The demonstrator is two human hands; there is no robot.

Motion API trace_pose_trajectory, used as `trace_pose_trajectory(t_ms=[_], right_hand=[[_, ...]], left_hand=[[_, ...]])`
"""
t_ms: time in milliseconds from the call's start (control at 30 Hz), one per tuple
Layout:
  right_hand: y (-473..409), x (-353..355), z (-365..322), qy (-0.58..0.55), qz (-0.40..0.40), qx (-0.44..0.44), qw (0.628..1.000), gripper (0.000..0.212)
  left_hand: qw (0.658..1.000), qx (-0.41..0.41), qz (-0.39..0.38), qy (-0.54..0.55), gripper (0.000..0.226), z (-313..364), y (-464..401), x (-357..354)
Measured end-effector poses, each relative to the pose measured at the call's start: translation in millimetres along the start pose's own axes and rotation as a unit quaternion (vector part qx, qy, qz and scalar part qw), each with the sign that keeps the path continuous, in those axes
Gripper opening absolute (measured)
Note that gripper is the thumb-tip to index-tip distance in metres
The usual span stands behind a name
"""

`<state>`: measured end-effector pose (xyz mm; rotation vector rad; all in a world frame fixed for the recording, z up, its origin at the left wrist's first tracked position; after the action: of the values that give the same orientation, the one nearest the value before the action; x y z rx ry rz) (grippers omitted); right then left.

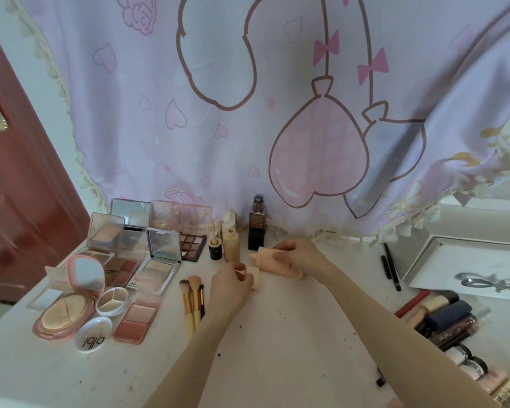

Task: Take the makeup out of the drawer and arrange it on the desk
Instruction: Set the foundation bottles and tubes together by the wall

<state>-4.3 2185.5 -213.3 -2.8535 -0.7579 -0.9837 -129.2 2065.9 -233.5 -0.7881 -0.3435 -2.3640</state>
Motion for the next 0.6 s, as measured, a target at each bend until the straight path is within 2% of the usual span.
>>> trace_pose_trajectory(t_ms=[167,367,467,600], right_hand=[[-4.9,-1.2,3.7,0.049,0.018,0.045,0.998,0.034],[4.6,-0.6,15.5,0.221,-0.02,0.118,0.968,0.057],[6.0,-2.4,16.5,0.265,-0.013,0.134,0.955,0.052],[6.2,-6.7,11.4,0.252,-0.004,0.141,0.957,0.049]], left_hand=[[1.0,-0.017,0.012,0.002,0.032,-1.8,1.2,-1.7],[0.999,-0.049,-0.001,-0.021,0.04,-2.4,5.1,-2.7],[0.996,-0.079,-0.011,-0.05,0.037,-2.8,6.9,-3.0],[0.993,-0.091,0.003,-0.069,0.035,-3.4,6.0,-0.8]])
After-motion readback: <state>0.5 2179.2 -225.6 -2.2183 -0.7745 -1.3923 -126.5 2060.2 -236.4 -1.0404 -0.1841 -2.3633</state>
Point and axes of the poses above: each hand's wrist, its own y-axis away from the middle knuckle, its own x-axis out of the back of the hand, z = x × y, the point moved 1 cm from there along -y, towards the middle knuckle, and after that the axes turned 4 degrees about z, right-handed, at the moved point
